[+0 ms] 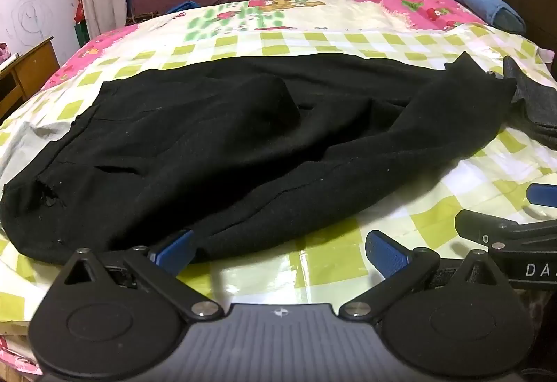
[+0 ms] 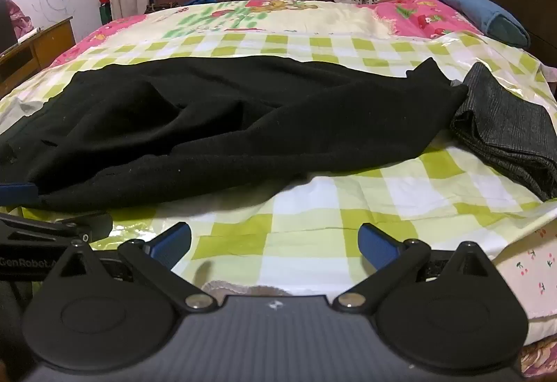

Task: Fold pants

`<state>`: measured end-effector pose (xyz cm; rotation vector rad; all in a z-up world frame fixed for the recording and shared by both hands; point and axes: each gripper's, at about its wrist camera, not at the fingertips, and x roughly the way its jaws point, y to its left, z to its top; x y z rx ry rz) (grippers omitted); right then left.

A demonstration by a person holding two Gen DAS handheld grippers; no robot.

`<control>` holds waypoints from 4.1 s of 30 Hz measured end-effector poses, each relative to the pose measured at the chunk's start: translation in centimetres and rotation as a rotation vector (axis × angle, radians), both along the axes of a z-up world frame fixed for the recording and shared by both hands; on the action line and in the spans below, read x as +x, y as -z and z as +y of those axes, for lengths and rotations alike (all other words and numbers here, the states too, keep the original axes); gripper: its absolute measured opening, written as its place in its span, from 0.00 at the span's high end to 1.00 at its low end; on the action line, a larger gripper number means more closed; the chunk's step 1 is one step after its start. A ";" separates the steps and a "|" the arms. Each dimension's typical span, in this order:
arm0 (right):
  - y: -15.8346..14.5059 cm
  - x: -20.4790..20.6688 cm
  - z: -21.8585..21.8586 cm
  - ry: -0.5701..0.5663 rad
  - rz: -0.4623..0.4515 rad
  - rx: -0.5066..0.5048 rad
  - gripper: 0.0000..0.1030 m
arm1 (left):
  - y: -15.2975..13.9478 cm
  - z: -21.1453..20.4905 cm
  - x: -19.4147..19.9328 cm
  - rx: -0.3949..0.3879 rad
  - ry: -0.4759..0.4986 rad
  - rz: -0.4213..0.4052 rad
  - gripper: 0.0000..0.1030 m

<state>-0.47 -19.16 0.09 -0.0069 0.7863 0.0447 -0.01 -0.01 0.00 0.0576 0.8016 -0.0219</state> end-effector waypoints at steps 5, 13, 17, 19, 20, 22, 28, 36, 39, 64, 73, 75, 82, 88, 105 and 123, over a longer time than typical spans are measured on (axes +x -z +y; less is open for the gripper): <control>0.1 0.0 0.1 0.000 -0.001 0.002 0.02 | 0.0 0.1 0.0 0.003 -0.005 -0.001 0.00; 0.1 -0.1 0.1 0.000 -0.003 0.003 0.02 | 0.2 0.2 -0.3 0.018 -0.005 -0.010 0.00; 0.1 -0.1 0.1 0.000 -0.003 0.003 0.02 | 0.1 -0.3 -0.2 0.030 -0.002 -0.014 0.00; 0.1 -0.1 0.1 0.001 -0.003 0.003 0.02 | 0.1 -0.4 -0.2 0.033 -0.002 -0.014 0.00; 0.1 -0.1 0.1 0.001 -0.003 0.003 0.02 | 0.2 -0.4 -0.2 0.035 -0.001 -0.015 0.00; 0.1 -0.1 0.2 0.001 -0.002 0.003 0.02 | 0.2 -0.5 -0.2 0.041 0.001 -0.019 0.00; 0.1 -0.1 0.2 0.001 -0.002 0.003 0.02 | 0.2 -0.4 -0.3 0.046 0.004 -0.024 0.00; 0.2 0.0 0.2 0.002 -0.002 0.002 0.02 | 0.2 -0.5 -0.4 0.052 0.005 -0.029 0.00; 0.1 0.0 0.2 0.002 -0.001 0.002 0.02 | 0.2 -0.5 -0.4 0.056 0.006 -0.031 0.00; -0.2 0.2 0.5 -0.015 -0.007 0.002 0.07 | 0.0 -0.2 -0.4 0.052 0.001 -0.039 0.00; -2.1 2.4 3.6 -0.149 -0.064 -0.019 0.07 | -2.1 3.7 -0.4 0.037 -0.078 -0.092 0.00; -2.2 2.9 5.0 -0.198 -0.076 -0.041 0.07 | -2.8 5.4 -0.9 0.090 -0.110 -0.121 0.00; -1.9 5.6 11.6 -0.416 -0.093 -0.075 0.07 | -2.6 14.1 -0.1 0.154 -0.298 -0.130 0.00; 0.0 8.5 15.2 -0.492 -0.042 -0.123 0.07 | -0.1 18.6 2.6 0.165 -0.373 -0.056 0.00; -0.8 9.6 -3.5 0.044 0.090 -0.008 0.08 | -0.9 7.9 3.6 0.094 0.010 -0.050 0.00; 3.8 15.9 -20.1 0.516 0.084 0.407 0.59 | 2.8 -7.5 7.5 0.119 0.435 0.016 0.00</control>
